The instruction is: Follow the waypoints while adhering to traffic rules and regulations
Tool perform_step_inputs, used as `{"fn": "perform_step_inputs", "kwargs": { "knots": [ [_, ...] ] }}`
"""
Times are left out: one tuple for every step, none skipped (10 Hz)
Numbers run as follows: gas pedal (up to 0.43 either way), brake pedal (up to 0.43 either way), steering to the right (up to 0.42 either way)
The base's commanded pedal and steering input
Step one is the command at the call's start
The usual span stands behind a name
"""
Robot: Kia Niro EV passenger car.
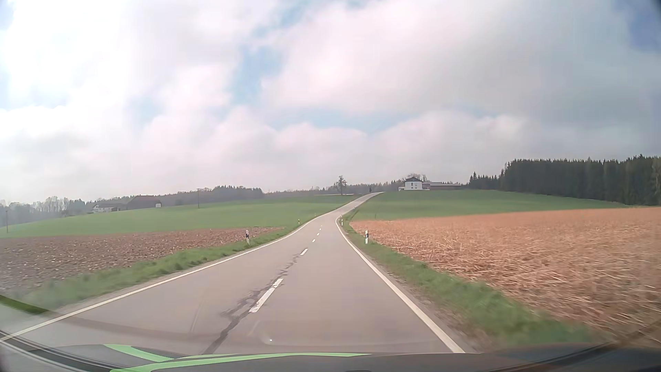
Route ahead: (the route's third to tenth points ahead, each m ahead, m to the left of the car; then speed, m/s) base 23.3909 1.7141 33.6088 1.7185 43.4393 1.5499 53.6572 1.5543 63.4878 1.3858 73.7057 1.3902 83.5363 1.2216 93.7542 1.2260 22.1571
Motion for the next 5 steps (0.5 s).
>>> {"fn": "perform_step_inputs", "kwargs": {
  "knots": [
    [0.358,0.0,-0.002],
    [0.358,0.0,-0.002],
    [0.339,0.0,-0.002],
    [0.331,0.0,-0.002],
    [0.311,0.0,-0.002]
  ]
}}
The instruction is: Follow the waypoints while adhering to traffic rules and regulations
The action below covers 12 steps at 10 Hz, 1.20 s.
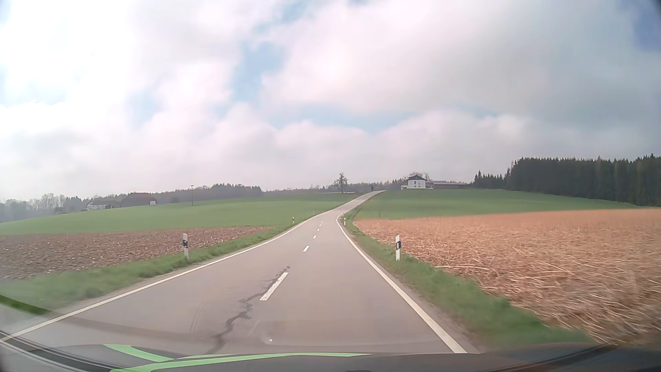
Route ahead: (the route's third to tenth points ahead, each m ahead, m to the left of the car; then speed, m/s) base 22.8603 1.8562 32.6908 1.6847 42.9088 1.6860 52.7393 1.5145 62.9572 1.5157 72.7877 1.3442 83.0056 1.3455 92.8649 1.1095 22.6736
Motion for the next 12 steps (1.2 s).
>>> {"fn": "perform_step_inputs", "kwargs": {
  "knots": [
    [0.299,0.0,-0.002],
    [0.28,0.0,-0.002],
    [0.26,0.0,-0.002],
    [0.248,0.0,-0.002],
    [0.24,0.0,-0.002],
    [0.228,0.0,-0.001],
    [0.228,0.0,-0.001],
    [0.228,0.0,-0.001],
    [0.228,0.0,-0.001],
    [0.228,0.0,-0.001],
    [0.228,0.0,-0.001],
    [0.228,0.0,-0.001]
  ]
}}
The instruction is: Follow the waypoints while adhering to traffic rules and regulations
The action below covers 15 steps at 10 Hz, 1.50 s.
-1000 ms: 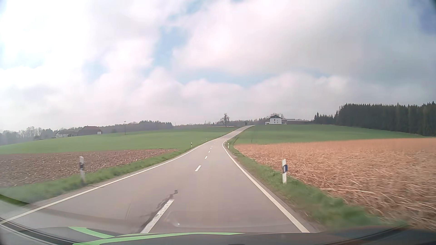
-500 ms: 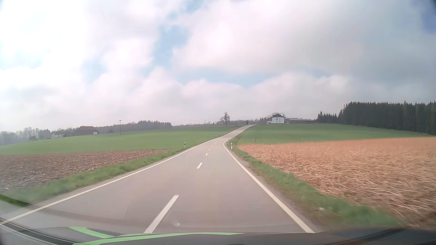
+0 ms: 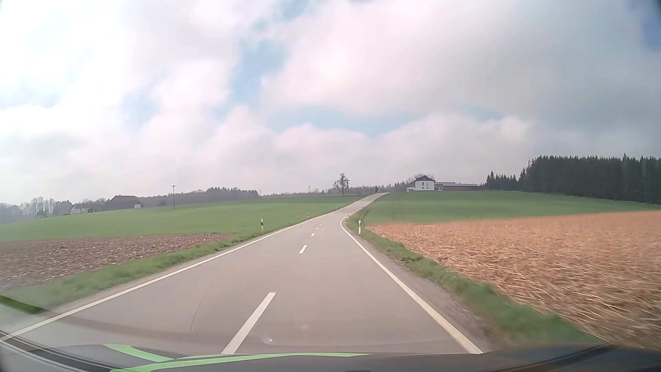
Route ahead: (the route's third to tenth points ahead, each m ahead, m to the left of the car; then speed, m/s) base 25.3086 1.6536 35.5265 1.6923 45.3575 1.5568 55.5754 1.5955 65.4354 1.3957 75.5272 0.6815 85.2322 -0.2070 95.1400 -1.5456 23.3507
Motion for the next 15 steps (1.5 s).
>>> {"fn": "perform_step_inputs", "kwargs": {
  "knots": [
    [0.228,0.0,-0.001],
    [0.228,0.0,-0.001],
    [0.228,0.0,-0.001],
    [0.228,0.0,-0.001],
    [0.228,0.0,-0.001],
    [0.228,0.0,-0.001],
    [0.228,0.0,-0.001],
    [0.228,0.0,-0.001],
    [0.24,0.0,-0.001],
    [0.24,0.0,-0.001],
    [0.24,0.0,-0.001],
    [0.24,0.0,-0.001],
    [0.248,0.0,-0.001],
    [0.26,0.0,-0.001],
    [0.26,0.0,-0.001]
  ]
}}
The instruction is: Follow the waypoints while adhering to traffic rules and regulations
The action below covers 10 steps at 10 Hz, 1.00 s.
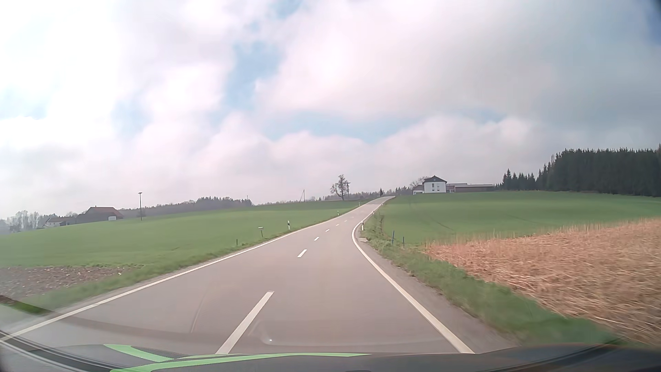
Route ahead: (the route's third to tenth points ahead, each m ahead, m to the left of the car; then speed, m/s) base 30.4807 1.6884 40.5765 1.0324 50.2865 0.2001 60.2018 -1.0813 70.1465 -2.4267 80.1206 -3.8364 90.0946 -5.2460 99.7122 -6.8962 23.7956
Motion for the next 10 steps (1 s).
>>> {"fn": "perform_step_inputs", "kwargs": {
  "knots": [
    [0.268,0.0,0.0],
    [0.268,0.0,0.001],
    [0.268,0.0,0.002],
    [0.268,0.0,0.005],
    [0.28,0.0,0.007],
    [0.28,0.0,0.01],
    [0.287,0.0,0.012],
    [0.287,0.0,0.011],
    [0.287,0.0,0.012],
    [0.287,0.0,0.014]
  ]
}}
